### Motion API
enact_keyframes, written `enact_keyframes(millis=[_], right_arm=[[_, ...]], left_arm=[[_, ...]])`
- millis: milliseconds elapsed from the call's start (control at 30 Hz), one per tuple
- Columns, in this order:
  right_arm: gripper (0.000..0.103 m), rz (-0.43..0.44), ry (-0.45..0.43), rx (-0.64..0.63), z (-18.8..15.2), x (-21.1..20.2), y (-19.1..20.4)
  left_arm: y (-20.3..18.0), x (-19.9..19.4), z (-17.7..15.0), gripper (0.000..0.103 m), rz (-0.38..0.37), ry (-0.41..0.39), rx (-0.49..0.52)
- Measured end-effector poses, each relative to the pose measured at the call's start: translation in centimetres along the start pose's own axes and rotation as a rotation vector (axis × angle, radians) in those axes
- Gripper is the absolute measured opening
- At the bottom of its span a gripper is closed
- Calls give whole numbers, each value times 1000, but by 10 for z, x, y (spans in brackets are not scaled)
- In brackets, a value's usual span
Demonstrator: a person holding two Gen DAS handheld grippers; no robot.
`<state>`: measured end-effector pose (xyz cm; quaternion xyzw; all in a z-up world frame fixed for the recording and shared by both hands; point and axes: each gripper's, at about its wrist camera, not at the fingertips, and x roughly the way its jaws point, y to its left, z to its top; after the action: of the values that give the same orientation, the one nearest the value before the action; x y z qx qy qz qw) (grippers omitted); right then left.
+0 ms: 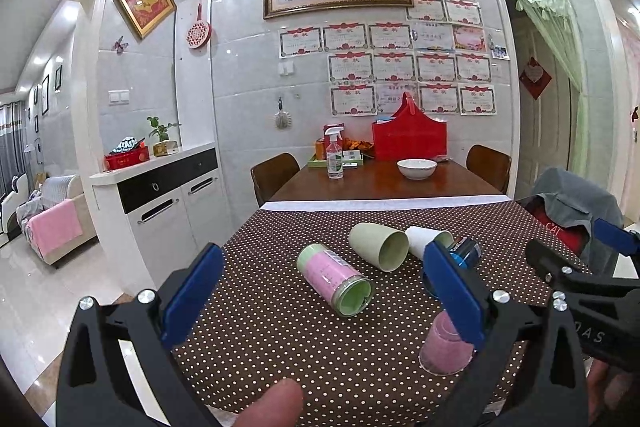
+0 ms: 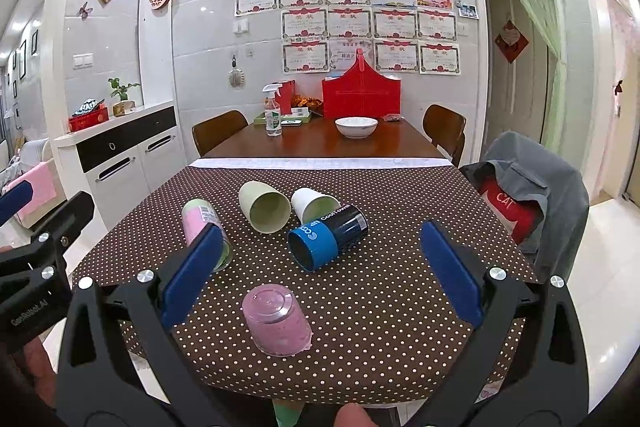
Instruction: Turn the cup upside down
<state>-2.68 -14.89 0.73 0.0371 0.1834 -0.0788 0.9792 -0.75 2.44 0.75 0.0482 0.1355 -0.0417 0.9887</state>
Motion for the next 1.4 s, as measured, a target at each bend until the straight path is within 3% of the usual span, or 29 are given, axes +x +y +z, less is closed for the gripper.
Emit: enact_keyframes(millis=[1267,1400], right_arm=[[97,0,1,6,-2,0,0],[97,1,3,7,-2,0,0]], left_arm=[[0,1,-1,99,-13,9,-22],[-1,-7,-2,99,-34,-36,-19]])
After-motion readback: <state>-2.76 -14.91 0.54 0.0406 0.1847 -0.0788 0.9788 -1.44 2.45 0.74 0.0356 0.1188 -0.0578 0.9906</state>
